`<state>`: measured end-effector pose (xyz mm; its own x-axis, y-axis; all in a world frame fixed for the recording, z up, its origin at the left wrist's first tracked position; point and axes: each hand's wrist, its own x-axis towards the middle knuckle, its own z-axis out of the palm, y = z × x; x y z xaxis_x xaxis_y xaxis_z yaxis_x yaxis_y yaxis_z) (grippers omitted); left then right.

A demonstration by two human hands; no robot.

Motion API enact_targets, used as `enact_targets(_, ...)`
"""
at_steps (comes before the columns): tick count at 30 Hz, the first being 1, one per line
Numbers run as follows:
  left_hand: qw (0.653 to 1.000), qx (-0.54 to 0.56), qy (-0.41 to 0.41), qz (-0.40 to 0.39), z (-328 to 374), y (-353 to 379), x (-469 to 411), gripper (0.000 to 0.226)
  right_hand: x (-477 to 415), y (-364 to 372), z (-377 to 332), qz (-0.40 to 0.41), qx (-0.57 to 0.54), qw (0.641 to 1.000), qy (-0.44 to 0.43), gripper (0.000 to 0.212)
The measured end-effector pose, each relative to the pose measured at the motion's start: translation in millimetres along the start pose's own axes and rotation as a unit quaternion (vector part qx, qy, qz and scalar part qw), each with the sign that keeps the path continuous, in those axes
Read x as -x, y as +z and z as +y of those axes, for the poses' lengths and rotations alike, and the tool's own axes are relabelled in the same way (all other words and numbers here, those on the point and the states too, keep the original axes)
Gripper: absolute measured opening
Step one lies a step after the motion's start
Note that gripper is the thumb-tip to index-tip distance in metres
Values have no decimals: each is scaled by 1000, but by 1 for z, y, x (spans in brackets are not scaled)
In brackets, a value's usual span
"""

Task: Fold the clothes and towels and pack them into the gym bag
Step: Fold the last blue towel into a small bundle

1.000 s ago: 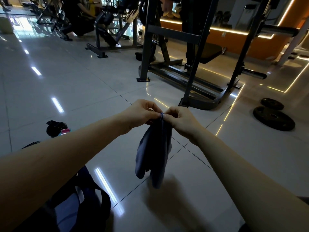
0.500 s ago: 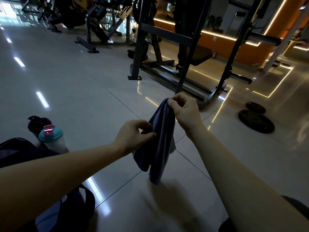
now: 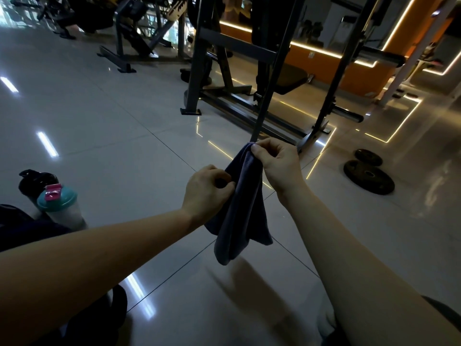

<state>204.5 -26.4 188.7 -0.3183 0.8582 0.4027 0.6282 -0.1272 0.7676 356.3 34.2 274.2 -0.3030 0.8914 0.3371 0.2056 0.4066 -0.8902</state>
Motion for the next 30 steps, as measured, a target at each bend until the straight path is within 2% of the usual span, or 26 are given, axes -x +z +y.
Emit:
enact_targets(4,999,39,-5,-22,1,9,-4,25,0,-4,2,-16,-10,999,29,14)
enact_targets(8,997,65,-9,-28,8,16,-8,3,1,-6,5,-22,-12,999,46,15)
enact_targets(10,997,66,-8,-31,9,17,-9,6,0,-8,6,-14,-16,998,54,14)
enact_targets(14,999,17,30,-33,3,8,-8,6,-3,-14,9,19,-17,997,76,12)
enact_targets(20,989,-102,83,-60,-14,-16,-9,8,-2,-8,13,10,5,998,69,12)
enact_targets(23,991,-89,40,-93,-22,-24,-6,13,0,-2,15,-11,8,998,62,13)
enact_targets(26,991,-37,-18,-125,-20,-23,-3,12,0,3,16,10,2,997,73,13)
enact_targets(30,992,14,-19,-127,-11,-20,7,23,-4,7,20,55,2,993,106,15)
